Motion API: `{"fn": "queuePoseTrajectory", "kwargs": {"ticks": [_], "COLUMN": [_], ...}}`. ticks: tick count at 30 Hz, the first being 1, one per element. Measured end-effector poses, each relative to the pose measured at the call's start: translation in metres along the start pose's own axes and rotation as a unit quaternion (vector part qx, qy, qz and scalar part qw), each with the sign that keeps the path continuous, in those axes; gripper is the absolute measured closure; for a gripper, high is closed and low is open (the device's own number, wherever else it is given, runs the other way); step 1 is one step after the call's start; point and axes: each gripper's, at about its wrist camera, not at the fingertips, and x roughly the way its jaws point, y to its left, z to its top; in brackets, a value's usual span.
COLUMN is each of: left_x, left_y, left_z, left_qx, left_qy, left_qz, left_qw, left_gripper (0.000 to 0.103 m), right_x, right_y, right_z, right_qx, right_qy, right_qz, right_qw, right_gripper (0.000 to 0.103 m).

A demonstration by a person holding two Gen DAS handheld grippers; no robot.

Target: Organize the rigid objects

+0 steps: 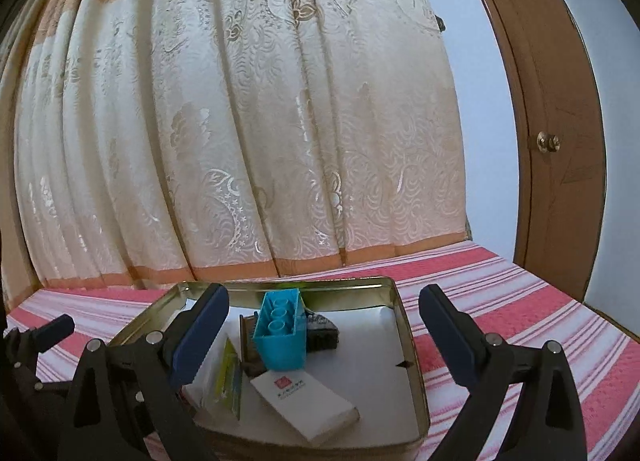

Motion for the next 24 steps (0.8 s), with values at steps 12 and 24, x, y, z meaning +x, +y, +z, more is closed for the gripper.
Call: {"fn": "queuePoseTrajectory", "kwargs": {"ticks": [12,24], "left_x": [-0.023,-0.040], "left_y": [0.013,0.019], "left_z": [-0.007,-0.013], "left_qx": [0.002,-0.002], "left_qy": [-0.017,-0.043], "left_qz": [0.005,0.005], "left_qw": [0.9998,0.9991], "left_gripper": [0.000,0.000], "right_x": [-0.028,-0.052], "right_y": [0.014,0.020], "right_z": [-0.009,-0.011], "right_qx": [-0.014,-0.011], "right_qy": [0.000,-0.033], "right_qz": [-0.014,-0.019], "right_qw": [1.000,0.999], "right_gripper": [0.005,0.005]}}
